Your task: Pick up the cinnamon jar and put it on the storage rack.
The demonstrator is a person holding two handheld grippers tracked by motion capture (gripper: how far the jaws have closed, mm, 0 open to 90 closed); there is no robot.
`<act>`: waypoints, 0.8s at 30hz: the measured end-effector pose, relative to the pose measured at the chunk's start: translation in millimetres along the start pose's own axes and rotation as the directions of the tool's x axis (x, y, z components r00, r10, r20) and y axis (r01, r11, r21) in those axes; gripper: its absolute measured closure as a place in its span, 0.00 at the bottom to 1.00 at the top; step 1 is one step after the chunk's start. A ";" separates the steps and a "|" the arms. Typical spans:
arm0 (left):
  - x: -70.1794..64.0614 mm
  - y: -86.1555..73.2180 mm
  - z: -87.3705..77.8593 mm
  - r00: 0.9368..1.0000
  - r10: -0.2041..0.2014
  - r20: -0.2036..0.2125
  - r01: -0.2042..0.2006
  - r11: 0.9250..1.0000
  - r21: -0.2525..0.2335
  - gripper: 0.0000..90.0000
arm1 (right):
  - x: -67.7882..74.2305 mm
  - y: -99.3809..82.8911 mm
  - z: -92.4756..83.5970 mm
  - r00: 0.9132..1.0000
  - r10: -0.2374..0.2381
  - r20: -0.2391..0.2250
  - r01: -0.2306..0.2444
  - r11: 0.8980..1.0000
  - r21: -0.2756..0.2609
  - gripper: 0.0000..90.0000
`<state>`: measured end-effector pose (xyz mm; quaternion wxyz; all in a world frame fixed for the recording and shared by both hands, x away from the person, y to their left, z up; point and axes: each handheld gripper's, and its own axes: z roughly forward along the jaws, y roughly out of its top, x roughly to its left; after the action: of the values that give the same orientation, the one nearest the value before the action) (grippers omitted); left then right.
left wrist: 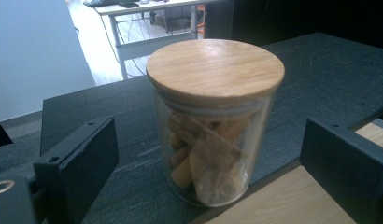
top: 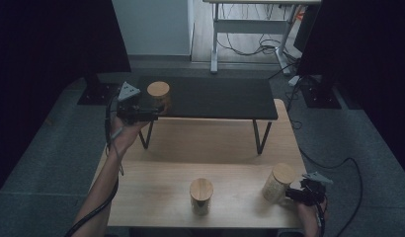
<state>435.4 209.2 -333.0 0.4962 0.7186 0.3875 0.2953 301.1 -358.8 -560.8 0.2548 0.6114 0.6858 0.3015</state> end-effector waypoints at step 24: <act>-12.6 -23.9 -26.3 0.999 0.024 0.021 -0.023 1.000 -0.021 0.05 | 0.0 0.0 0.0 1.000 0.000 0.000 0.000 1.000 0.000 0.08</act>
<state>401.2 216.2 -347.2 0.5043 0.7211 0.3706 0.2973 301.1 -358.8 -560.8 0.2549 0.6113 0.6858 0.3016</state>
